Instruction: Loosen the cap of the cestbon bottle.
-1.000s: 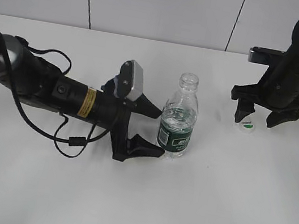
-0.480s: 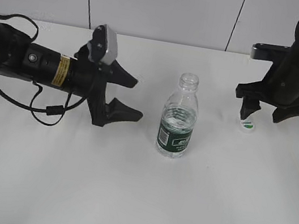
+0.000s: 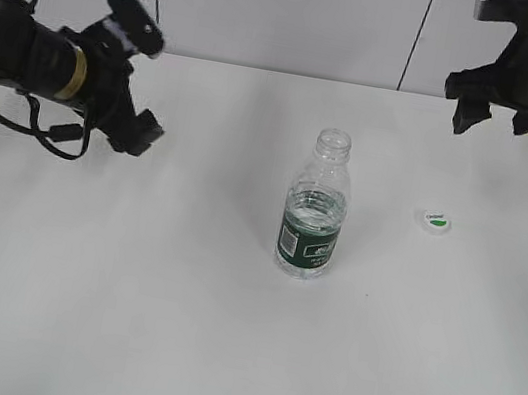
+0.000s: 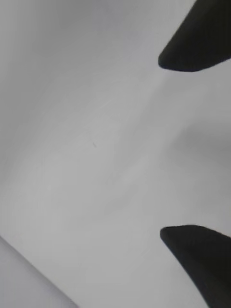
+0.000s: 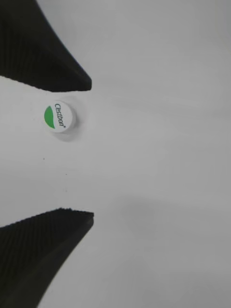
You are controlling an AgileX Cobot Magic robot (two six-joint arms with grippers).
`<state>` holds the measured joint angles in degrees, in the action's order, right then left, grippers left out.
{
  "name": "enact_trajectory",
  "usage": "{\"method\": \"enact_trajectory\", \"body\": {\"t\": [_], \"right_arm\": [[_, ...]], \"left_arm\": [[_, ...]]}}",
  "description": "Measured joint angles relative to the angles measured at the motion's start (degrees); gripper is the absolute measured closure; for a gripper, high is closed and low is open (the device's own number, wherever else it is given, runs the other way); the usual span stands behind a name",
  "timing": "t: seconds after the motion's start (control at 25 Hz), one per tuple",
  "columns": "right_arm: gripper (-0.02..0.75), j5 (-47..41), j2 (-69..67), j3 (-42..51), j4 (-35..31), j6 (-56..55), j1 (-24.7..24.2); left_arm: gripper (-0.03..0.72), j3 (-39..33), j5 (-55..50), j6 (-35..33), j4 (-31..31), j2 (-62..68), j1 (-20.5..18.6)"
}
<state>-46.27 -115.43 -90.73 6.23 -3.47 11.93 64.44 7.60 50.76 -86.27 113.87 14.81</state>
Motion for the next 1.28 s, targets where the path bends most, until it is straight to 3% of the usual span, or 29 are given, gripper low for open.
{"method": "enact_trajectory", "body": {"t": [0.24,0.56,0.88,1.04,1.28], "right_arm": [[0.158,-5.2,0.3,-4.2,7.6,0.0,0.0],[0.157,-17.3,0.3,-8.4,11.9,-2.0,0.0],[0.157,-23.0,2.2,-11.5,3.2,2.4,-0.1],[0.157,-23.3,5.2,-11.5,-4.4,7.8,-0.2],[0.157,-23.4,11.5,-9.0,-5.8,10.2,-0.3]], "left_arm": [[0.104,0.0,-23.7,-1.4,11.0,-3.4,-0.1],[0.106,0.0,-37.6,-31.7,49.0,-9.6,-0.5],[0.106,2.3,-57.3,-50.8,78.4,-10.7,-5.5],[0.106,2.4,-64.6,-55.2,83.9,-10.8,-7.4],[0.106,2.1,-71.6,-57.3,85.2,-14.6,-8.0]]}}
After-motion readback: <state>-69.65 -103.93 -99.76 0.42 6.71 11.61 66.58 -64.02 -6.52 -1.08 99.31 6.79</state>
